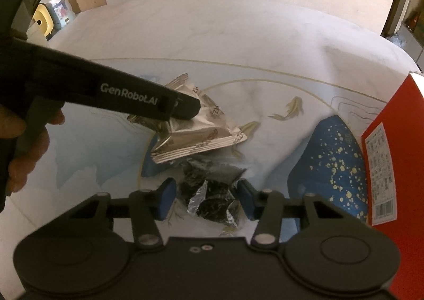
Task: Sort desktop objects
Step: 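Grasp the silver foil bag with left gripper while right gripper grasps the black snack bag, then carry the foil bag and black snack bag over the shoebox with both grippers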
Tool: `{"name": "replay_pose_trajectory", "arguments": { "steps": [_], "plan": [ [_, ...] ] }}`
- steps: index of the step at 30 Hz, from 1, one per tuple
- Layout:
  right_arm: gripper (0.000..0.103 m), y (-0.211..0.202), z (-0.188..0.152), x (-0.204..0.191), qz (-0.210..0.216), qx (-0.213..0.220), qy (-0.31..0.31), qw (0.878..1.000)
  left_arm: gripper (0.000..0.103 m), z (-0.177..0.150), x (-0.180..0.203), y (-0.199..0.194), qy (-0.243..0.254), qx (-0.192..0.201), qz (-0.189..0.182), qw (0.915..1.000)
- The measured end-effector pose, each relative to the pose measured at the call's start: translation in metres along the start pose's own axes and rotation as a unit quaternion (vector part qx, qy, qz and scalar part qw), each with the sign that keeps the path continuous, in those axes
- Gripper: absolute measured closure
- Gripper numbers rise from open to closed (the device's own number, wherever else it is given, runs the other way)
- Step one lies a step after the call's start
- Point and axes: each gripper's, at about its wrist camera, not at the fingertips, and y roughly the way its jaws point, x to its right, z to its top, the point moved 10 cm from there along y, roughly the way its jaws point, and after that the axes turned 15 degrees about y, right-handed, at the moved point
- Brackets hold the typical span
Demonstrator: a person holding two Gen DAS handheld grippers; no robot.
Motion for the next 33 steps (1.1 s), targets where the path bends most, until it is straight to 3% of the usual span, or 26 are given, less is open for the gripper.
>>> {"name": "replay_pose_trajectory", "arguments": {
  "steps": [10,33],
  "plan": [
    [0.070,-0.009,-0.001,0.006,-0.009,0.010,-0.001,1.000,0.077,-0.001,-0.002,-0.002,-0.013,0.003,0.010,0.9999],
    [0.072,-0.036,-0.007,0.021,-0.018,0.028,0.012,0.999,0.085,-0.005,0.014,-0.028,-0.019,0.012,-0.004,0.9998]
  ]
}}
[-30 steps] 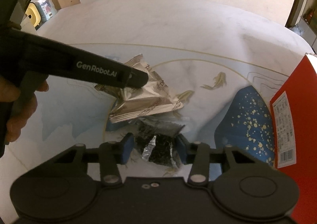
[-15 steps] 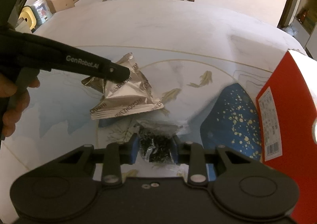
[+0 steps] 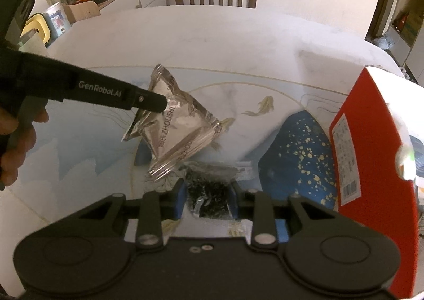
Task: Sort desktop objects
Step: 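Carry the foil bag and black snack bag over the shoebox with both grippers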
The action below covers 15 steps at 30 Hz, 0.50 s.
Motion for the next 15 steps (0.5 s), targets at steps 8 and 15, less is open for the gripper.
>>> {"name": "replay_pose_trajectory", "arguments": {
  "steps": [8,15],
  "plan": [
    [0.072,-0.016,-0.002,0.006,0.006,0.005,0.008,1.000,0.086,-0.002,0.010,-0.012,-0.002,0.005,-0.008,1.0000],
    [0.072,-0.035,-0.003,0.013,0.009,0.012,0.014,1.000,0.086,-0.003,0.024,-0.026,-0.001,0.013,-0.019,0.9997]
  ]
}}
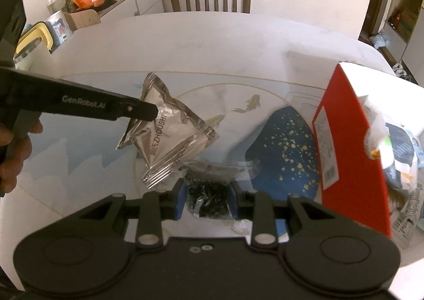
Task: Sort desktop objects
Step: 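Carry the foil bag and black snack bag over the shoebox with both grippers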
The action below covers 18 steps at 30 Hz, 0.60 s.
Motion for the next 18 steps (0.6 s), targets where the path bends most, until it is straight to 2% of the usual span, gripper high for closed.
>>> {"name": "replay_pose_trajectory", "arguments": {
  "steps": [18],
  "plan": [
    [0.072,-0.062,0.007,0.028,0.006,0.033,0.017,0.999,0.086,0.021,0.047,-0.040,0.010,0.041,-0.034,0.9986]
  ]
}}
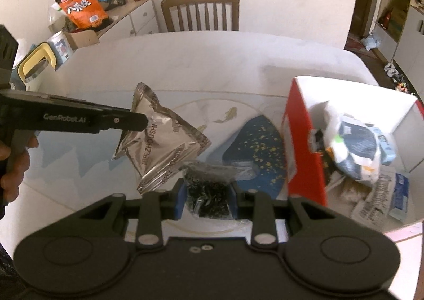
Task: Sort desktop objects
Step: 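Carry the foil bag and black snack bag over the shoebox with both grippers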
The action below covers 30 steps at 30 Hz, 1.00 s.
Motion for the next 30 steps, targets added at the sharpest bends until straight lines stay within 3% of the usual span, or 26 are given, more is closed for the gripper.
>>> {"name": "replay_pose_trajectory", "arguments": {
  "steps": [13,25,30],
  "plan": [
    [0.072,-0.030,0.019,0.047,-0.003,0.031,0.013,0.999,0.086,0.033,0.048,-0.004,0.015,0.024,-0.014,0.9995],
    [0.072,-0.049,0.036,0.115,-0.008,0.049,0.024,0.998,0.086,0.065,0.104,0.021,0.027,0.035,-0.013,0.9989],
    [0.072,-0.052,0.040,0.140,-0.005,0.053,0.024,0.998,0.091,0.079,0.124,0.034,0.035,0.038,-0.011,0.9986]
  ]
}}
